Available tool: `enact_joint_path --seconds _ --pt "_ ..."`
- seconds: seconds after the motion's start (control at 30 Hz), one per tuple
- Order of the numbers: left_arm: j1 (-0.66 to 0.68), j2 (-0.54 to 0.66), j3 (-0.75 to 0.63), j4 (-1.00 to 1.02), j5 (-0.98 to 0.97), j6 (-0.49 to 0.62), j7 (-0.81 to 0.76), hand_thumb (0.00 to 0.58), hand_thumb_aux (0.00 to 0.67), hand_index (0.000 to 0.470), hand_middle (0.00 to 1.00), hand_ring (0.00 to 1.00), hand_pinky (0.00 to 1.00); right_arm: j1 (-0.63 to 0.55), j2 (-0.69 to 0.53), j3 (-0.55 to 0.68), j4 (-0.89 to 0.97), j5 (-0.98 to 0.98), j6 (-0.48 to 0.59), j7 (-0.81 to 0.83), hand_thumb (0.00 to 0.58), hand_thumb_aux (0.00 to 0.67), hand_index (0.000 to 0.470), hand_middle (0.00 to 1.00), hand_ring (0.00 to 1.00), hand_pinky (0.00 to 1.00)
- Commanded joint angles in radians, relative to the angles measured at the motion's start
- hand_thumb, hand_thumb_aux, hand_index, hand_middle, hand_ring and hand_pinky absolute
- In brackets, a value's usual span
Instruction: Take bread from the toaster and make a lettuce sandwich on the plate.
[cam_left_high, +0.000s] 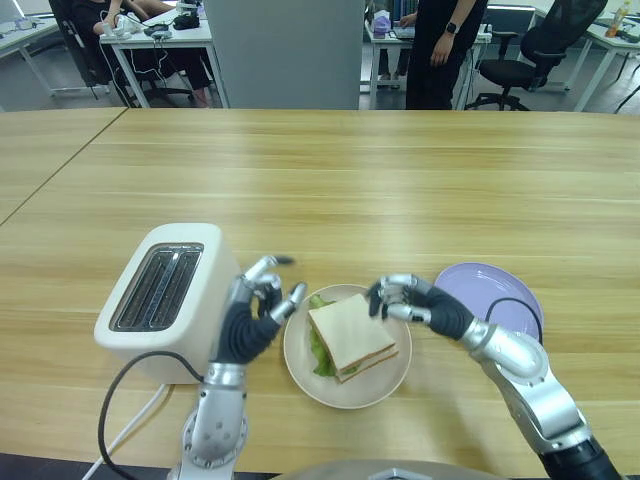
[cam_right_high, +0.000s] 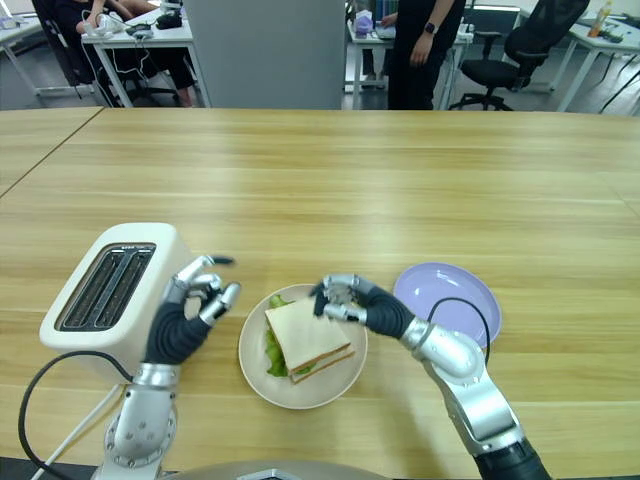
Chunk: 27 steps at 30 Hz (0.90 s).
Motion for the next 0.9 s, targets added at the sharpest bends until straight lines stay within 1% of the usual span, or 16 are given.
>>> enact_joint_path --seconds 0.03,0.1,0.2,0.3,0.47,0.63,0.9 --pt "0.123 0.087 -0.053 0.0 -0.159 0.01 -0.15 0.58 0.67 0.46 1.0 1.0 1.0 0.112 -0.067 0.029 -0.051 0.015 0.008 0.106 0.58 0.67 0.46 1.0 1.0 1.0" --pt "0.199 0.148 -0.067 0.009 -0.231 0.025 -0.222 0.58 0.67 0.46 1.0 1.0 1.0 0.167 -0.108 0.058 -0.045 -0.021 -0.015 0.156 0.58 0.67 0.46 1.0 1.0 1.0" --pt "0.276 0.24 -0.103 0.025 -0.242 0.04 -0.303 0.58 0.67 0.46 1.0 1.0 1.0 0.218 -0.149 0.105 -0.032 -0.069 -0.03 0.205 0.58 0.67 0.46 1.0 1.0 1.0" --pt "0.299 0.294 -0.127 0.061 -0.231 0.071 -0.347 0.58 0.67 0.46 1.0 1.0 1.0 0.234 -0.145 0.146 0.01 -0.121 -0.019 0.207 0.58 0.67 0.46 1.0 1.0 1.0" --pt "0.226 0.291 -0.113 0.151 -0.188 0.17 -0.342 0.58 0.67 0.46 1.0 1.0 1.0 0.218 -0.079 0.176 0.078 -0.192 0.06 0.138 0.58 0.67 0.46 1.0 1.0 1.0" --pt "0.108 0.232 -0.113 0.231 -0.125 0.267 -0.296 0.58 0.67 0.46 1.0 1.0 1.0 0.183 -0.008 0.179 0.128 -0.248 0.152 0.066 0.58 0.67 0.46 1.0 1.0 1.0" --pt "-0.005 0.153 -0.124 0.29 -0.107 0.318 -0.276 0.58 0.67 0.46 1.0 1.0 1.0 0.139 0.066 0.171 0.183 -0.261 0.245 0.024 0.58 0.67 0.46 1.0 1.0 1.0"
